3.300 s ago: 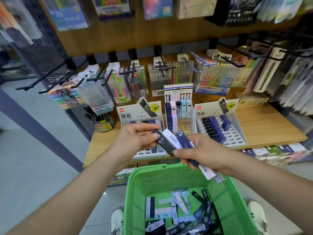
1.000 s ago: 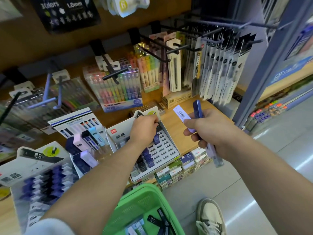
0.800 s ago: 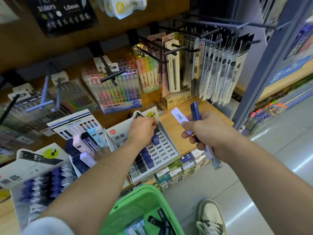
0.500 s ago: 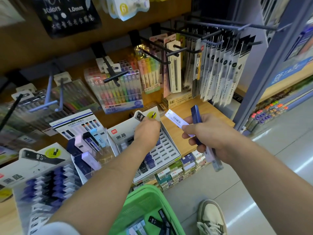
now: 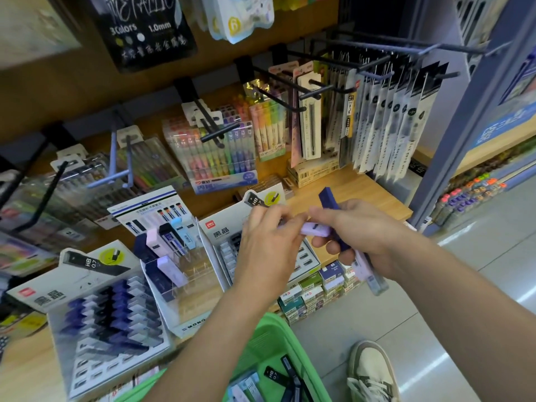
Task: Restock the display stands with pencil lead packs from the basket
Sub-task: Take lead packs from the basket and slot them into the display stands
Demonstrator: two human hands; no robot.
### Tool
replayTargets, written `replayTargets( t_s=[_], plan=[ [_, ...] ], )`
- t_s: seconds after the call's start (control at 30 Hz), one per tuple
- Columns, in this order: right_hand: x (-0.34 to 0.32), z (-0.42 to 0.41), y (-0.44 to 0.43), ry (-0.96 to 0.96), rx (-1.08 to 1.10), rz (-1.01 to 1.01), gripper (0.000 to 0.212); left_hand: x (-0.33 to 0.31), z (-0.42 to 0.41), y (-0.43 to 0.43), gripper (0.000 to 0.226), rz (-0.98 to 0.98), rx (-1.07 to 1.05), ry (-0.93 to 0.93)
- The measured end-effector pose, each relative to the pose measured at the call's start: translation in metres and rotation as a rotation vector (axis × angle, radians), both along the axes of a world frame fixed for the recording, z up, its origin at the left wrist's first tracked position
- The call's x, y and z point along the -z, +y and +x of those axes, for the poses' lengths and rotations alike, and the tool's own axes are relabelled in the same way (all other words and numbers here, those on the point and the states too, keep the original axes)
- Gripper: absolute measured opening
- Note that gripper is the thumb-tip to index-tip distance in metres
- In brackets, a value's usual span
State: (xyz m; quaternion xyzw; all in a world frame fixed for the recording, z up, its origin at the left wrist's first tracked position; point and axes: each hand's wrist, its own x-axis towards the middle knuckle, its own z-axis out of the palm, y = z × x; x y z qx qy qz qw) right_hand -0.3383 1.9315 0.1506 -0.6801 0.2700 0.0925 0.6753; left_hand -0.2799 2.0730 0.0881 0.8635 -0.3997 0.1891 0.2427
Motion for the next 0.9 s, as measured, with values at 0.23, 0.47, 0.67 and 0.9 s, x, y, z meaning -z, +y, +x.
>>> replayTargets(
  t_s=[0.23,0.47,0.67,0.9],
  plan=[
    [-0.006,0.000,0.001,-0.027,-0.052,0.006,0.033,-0.014,-0.029,0.004,0.035,-0.850,-0.093,1.194],
    [-0.001,-0.003,0.003,0.010,-0.280,-0.150,0.010,-0.012,-0.041,0.008,0.037,-1.053,-0.114,1.205],
    [0.004,0.001,0.012,-0.008,-0.251,-0.087,0.007,-0.010,-0.041,0.044,0.017,-1.169,-0.182,1.396],
    [0.007,0.011,0.064,-0.033,-0.266,-0.088,0.031,-0.018,-0.024,0.122,0.021,-1.031,-0.300,1.286]
  ],
)
